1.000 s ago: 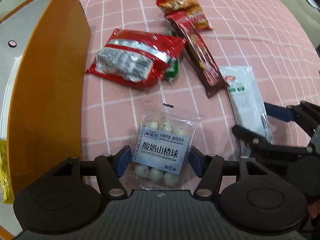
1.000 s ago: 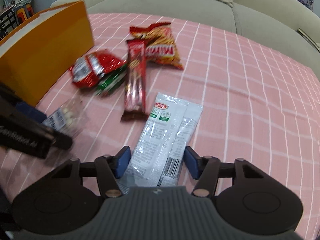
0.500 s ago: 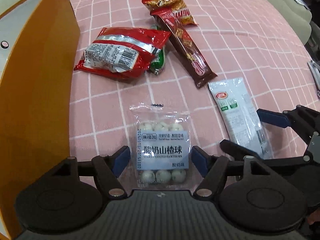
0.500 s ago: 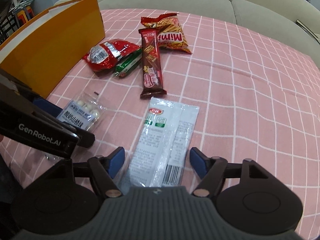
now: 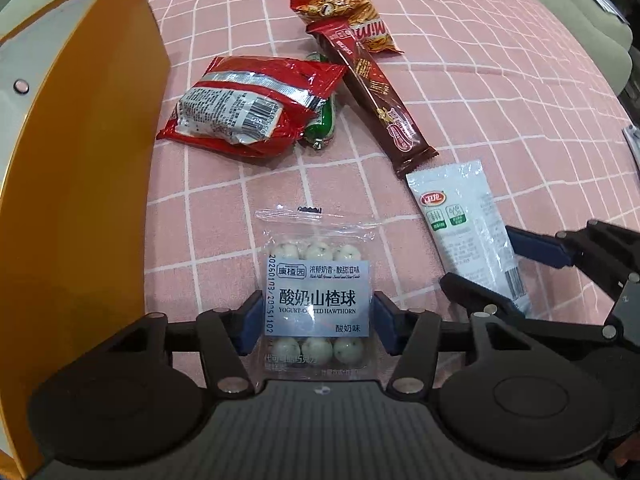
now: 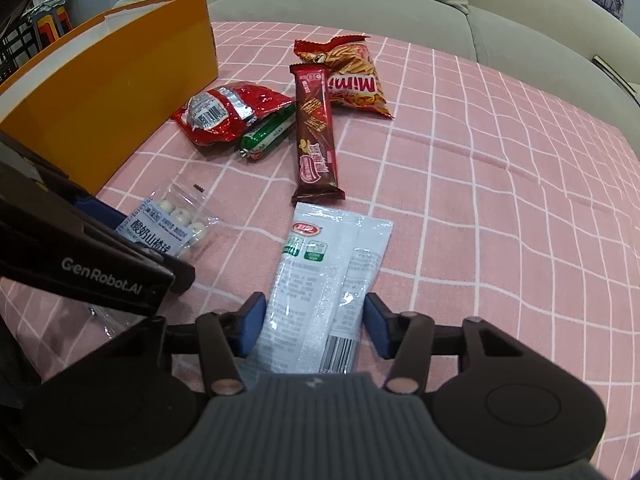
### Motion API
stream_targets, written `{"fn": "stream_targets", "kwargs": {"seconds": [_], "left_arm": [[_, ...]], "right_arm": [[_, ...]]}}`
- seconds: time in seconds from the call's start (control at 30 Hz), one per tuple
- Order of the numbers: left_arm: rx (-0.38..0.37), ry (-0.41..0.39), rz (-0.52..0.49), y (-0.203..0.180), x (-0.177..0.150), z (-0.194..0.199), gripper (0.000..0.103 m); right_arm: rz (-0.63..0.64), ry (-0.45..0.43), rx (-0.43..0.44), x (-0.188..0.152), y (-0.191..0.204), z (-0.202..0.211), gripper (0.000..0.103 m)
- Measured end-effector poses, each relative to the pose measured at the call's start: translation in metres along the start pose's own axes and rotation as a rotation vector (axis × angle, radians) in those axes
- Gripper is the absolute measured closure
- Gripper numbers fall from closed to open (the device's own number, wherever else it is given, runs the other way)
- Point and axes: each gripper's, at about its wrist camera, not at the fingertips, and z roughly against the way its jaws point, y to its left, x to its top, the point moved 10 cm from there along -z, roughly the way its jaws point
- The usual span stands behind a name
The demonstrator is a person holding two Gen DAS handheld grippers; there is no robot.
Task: Organize snacks
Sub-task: 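Grasp the yogurt hawthorn-ball packet with the left tool while the right tool grasps the white milk-stick packet, then carry both packets over the orange box, lower them in and open both tools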
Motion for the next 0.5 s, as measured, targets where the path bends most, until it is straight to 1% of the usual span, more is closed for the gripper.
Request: {"fn": "stream_targets", "kwargs": {"seconds": [0.13, 0.23, 0.5], "left_arm": [[0.006, -0.011, 0.015, 0.000, -0.001, 0.007, 0.040], [0.002, -0.023, 0.034, 0.000, -0.001, 0.017, 0.040], [0.019, -0.109, 0.089, 0.010, 0.008, 0.059, 0.040]], "right_arm": [[-0.017, 0.007, 0.008, -0.002, 0.003, 0.004, 0.054], [-0.017, -0.010, 0.016, 0.000, 0.009, 0.013, 0.055], [-0.016, -0.077, 0.028, 0.018, 0.022, 0.042, 0.055]]}}
